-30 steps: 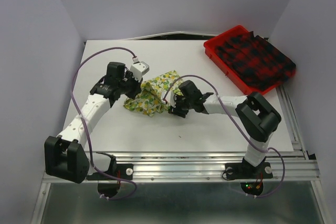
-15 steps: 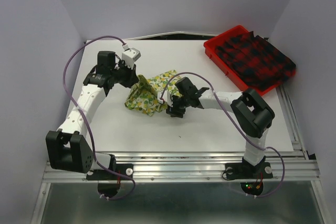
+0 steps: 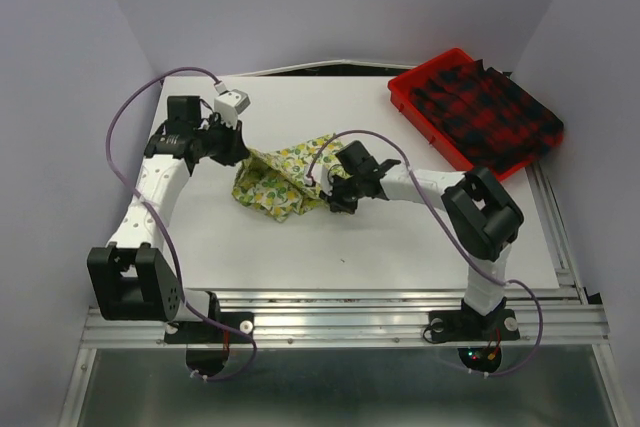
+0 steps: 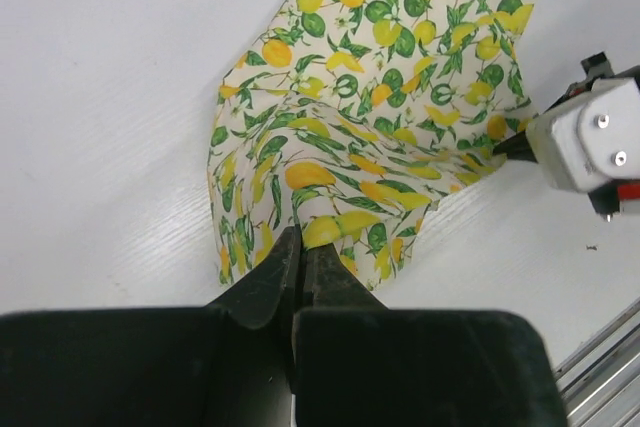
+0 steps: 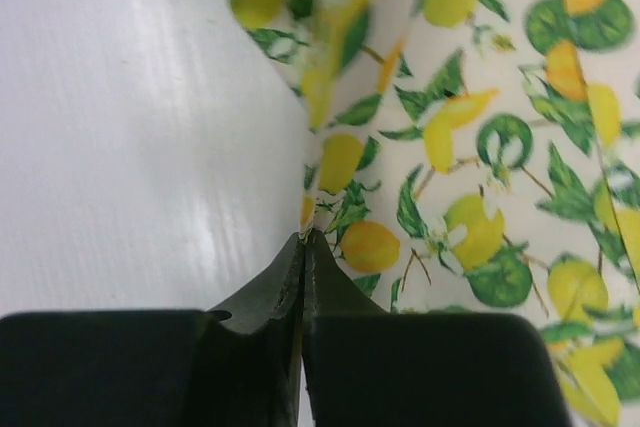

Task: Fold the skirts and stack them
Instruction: Flatten the skirt out

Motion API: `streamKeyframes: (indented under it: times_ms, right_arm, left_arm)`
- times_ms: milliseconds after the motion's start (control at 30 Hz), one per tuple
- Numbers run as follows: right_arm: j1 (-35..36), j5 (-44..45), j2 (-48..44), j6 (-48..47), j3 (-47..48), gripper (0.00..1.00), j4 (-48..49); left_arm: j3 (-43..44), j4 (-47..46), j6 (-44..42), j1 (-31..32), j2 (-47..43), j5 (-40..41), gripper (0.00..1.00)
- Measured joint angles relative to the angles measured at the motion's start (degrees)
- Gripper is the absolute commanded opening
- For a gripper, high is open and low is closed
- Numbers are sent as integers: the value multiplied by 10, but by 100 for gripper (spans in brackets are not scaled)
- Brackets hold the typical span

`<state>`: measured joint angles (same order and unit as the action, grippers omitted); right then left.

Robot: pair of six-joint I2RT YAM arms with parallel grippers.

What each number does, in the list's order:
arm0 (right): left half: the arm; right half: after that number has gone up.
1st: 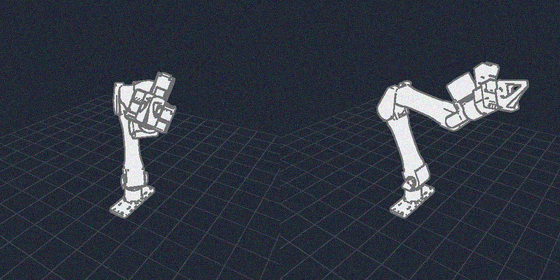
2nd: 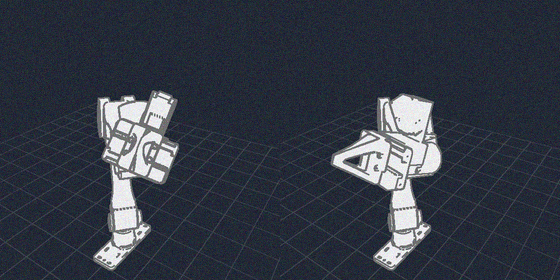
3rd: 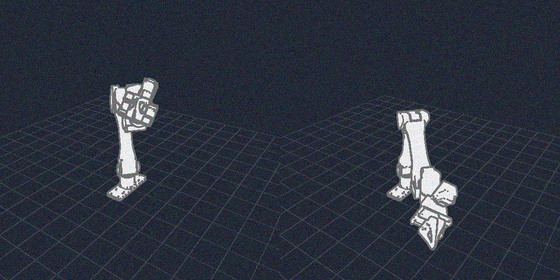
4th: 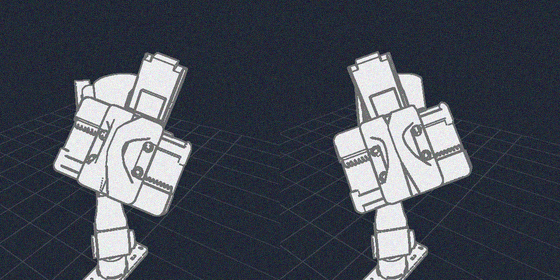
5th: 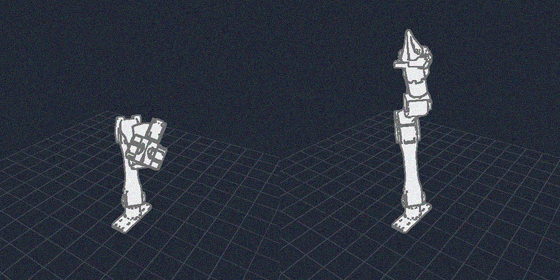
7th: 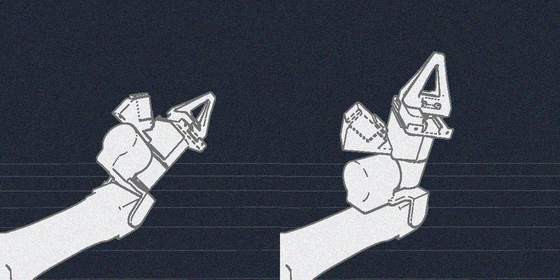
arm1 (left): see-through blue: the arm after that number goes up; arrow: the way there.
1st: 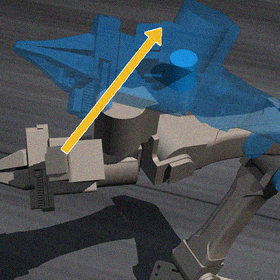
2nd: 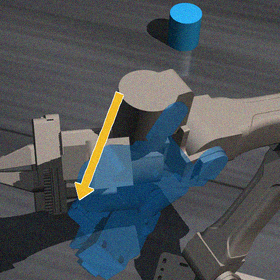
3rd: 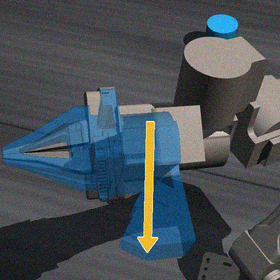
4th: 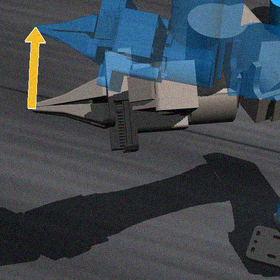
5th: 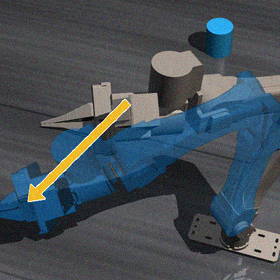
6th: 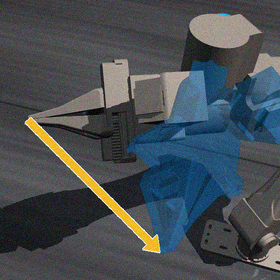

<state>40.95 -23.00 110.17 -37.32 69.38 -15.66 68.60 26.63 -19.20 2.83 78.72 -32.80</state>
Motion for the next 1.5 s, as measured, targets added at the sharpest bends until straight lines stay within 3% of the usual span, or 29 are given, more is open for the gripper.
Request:
streamKeyframes:
  times_ms: [167,333,467,567,700,800,967,1133,1267,1400,1500]
  right_arm:
    - [-60,53,-44,24,53,1,-47]
    - [-109,109,-54,27,174,1,-57]
    - [-132,162,-3,28,318,1,-33]
    - [-134,207,81,24,440,1,-6]
    - [-137,249,242,23,669,1,21]
    - [-137,255,289,25,735,1,62]
    - [-134,248,241,34,681,1,181]
    - [-134,221,166,77,652,1,240]
    - [-134,160,60,93,549,1,255]
    - [-135,99,-60,71,330,1,262]
    - [-138,62,-100,33,169,1,248]
  left_arm:
    - [12,32,-28,-11,-23,-2,0]
    - [39,12,-23,-11,-31,9,0]
    - [82,-54,-1,-11,14,42,0]
    - [163,-97,20,-18,94,77,0]
    - [353,-134,50,-45,240,90,0]
    - [451,-140,71,-63,302,72,0]
    - [505,-163,84,-80,308,48,0]
    - [461,-216,75,-82,233,39,0]
    - [294,-278,47,-89,72,10,0]
    - [98,-320,-5,-95,-66,-30,0]
    - [-39,-329,-61,-95,-115,-50,0]
